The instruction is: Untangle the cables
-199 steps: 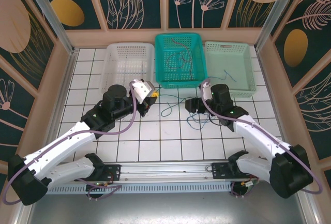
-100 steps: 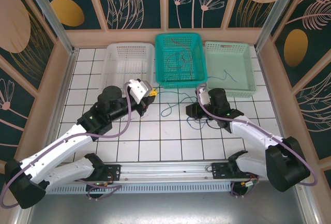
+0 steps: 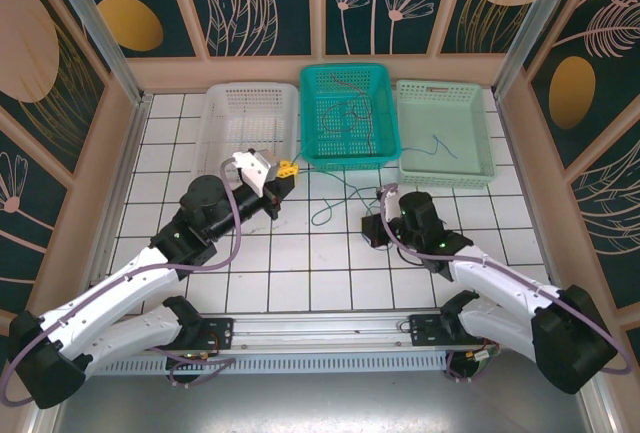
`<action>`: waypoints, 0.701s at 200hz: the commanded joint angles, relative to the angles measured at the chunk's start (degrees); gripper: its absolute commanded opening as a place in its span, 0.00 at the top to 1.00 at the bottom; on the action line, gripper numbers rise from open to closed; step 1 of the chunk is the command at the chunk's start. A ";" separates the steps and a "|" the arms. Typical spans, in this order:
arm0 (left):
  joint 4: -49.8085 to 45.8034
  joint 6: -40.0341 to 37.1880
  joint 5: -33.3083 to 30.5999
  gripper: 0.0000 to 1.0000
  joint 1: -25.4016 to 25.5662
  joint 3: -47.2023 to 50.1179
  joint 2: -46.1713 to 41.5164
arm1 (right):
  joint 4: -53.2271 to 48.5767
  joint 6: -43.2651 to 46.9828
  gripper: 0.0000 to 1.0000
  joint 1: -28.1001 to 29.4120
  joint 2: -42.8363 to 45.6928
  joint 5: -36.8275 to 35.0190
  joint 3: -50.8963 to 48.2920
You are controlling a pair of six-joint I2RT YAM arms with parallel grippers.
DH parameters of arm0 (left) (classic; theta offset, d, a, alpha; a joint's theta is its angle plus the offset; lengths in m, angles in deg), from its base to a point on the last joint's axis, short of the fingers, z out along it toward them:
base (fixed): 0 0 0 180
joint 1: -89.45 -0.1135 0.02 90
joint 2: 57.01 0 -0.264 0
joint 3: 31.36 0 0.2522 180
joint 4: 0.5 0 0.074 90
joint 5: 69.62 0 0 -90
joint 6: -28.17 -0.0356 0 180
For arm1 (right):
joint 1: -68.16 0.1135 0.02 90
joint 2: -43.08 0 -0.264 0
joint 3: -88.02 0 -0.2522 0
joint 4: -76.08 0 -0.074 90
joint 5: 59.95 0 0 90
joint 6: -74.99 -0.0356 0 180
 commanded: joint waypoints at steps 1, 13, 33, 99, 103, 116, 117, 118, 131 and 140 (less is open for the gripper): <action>1.76 0.68 1.57 1.00 -0.02 -2.00 0.91 | -0.42 0.07 1.00 0.26 2.99 -6.93 -0.19; -2.06 -0.92 0.58 1.00 -0.05 -3.27 1.21 | -3.05 0.27 0.87 0.19 5.08 -8.55 0.29; -5.20 -2.01 -1.12 1.00 -0.02 -3.20 0.31 | -4.57 1.01 1.00 -0.47 9.61 -8.44 -0.15; 11.23 7.45 -5.84 1.00 -0.02 4.28 -6.77 | 2.20 0.39 1.00 0.44 12.37 -8.05 -5.36; 12.64 8.23 -6.15 1.00 -0.02 4.81 -7.22 | 2.36 0.47 1.00 0.55 12.45 -8.31 -5.67; 18.15 10.60 -6.65 1.00 -0.07 7.06 -8.54 | 2.84 0.74 1.00 1.12 12.46 -8.62 -6.43; 18.64 10.79 -6.60 1.00 -0.04 7.22 -8.64 | 2.87 0.75 1.00 1.19 12.46 -8.62 -6.44; 19.10 10.97 -6.62 1.00 -0.08 7.40 -8.65 | 2.93 0.75 1.00 1.22 12.46 -8.62 -6.50; 23.48 12.52 -5.97 1.00 -0.04 8.82 -9.09 | 3.72 0.82 1.00 1.88 12.40 -8.25 -7.05; 24.25 12.88 -5.21 1.00 -0.02 8.57 -8.57 | 4.41 0.84 1.00 2.36 12.14 -7.70 -7.32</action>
